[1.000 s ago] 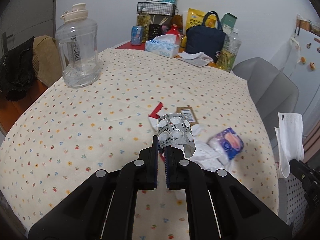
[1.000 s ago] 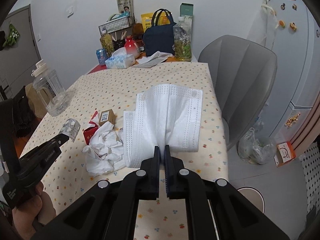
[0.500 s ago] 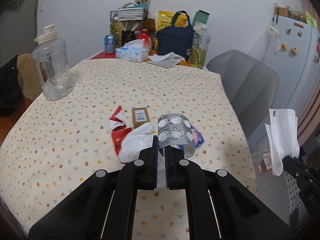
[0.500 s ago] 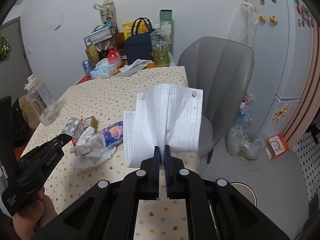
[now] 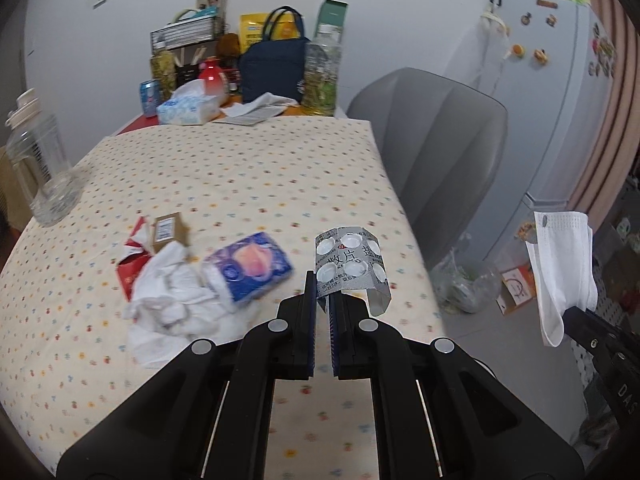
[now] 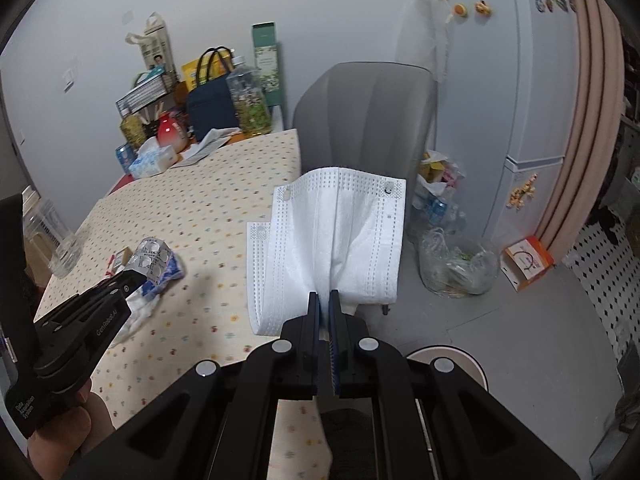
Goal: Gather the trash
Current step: 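Carry the mask and blister pack from the table over the floor bin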
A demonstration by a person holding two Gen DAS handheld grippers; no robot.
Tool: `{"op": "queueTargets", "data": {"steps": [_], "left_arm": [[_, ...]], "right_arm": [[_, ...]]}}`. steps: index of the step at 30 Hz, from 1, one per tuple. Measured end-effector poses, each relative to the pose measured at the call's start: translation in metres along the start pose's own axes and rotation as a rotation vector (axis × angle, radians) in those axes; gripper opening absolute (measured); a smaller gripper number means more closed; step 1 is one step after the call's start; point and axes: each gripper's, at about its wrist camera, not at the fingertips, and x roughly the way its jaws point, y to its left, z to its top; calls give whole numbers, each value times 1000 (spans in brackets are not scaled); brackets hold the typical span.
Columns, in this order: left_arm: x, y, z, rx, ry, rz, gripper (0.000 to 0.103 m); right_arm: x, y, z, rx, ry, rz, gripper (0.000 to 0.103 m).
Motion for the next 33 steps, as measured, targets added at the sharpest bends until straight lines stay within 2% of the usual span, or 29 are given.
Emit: {"op": "queueTargets", "data": {"steps": [12, 27, 33], "left_arm": [[27, -90, -8, 127, 54, -82, 6], [57, -167, -26, 254, 125, -135, 6], [69, -184, -35, 291, 156, -139, 6]], "right_arm": [[8, -80, -10, 116, 27, -84, 6], [24, -147, -26, 217, 68, -142, 6], [39, -170, -35, 251, 102, -152, 9]]}}
